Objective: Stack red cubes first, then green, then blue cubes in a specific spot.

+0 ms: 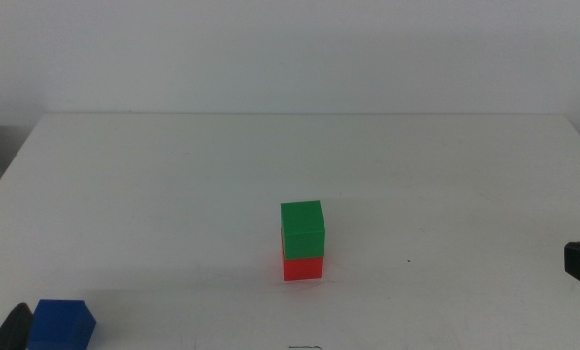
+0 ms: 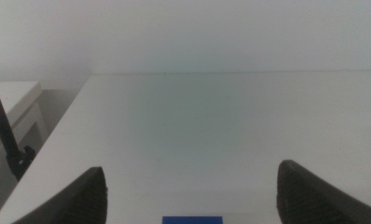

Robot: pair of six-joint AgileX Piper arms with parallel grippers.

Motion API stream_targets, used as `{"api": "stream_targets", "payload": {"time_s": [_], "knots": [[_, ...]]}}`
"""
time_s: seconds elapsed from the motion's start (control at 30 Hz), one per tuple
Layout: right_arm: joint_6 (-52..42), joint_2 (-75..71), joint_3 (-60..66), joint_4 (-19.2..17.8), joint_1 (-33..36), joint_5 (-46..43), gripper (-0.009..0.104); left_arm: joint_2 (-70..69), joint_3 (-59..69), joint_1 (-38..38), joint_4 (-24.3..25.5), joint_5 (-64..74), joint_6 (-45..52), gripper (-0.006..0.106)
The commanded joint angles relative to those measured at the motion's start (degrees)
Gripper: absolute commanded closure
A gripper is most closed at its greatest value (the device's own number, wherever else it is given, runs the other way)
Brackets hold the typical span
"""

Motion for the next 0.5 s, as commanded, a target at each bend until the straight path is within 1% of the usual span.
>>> {"api": "stream_targets", "payload": {"time_s": [0.0,0.07,0.13,0.2,0.27,0.47], "knots": [[-0.6,0.29,-1.29,-0.96,-0.29,-4.12,0.004,-0.71,-0.27,-0.14,0.89,-4.57,-0.1,0.007],[-0.6,0.29,-1.29,-0.96,-0.29,-4.12,0.004,1.53,-0.83,0.56,1.15,-6.4,-0.1,0.007],[-0.6,0.29,-1.29,-0.96,-0.29,-4.12,0.004,6.49,-3.72,1.73,-0.44,-6.16,-0.35,0.007],[-0.6,0.29,-1.29,-0.96,-0.29,-4.12,0.004,12.97,-9.8,2.56,-1.63,-1.31,-0.29,0.007],[-0.6,0.29,-1.29,-0.96,-0.29,-4.12,0.004,20.22,-17.37,3.01,-1.71,6.84,-0.09,0.007],[-0.6,0.29,-1.29,-0.96,-0.29,-4.12,0.004,41.08,-40.1,2.8,-0.86,38.11,0.1,0.007]]}}
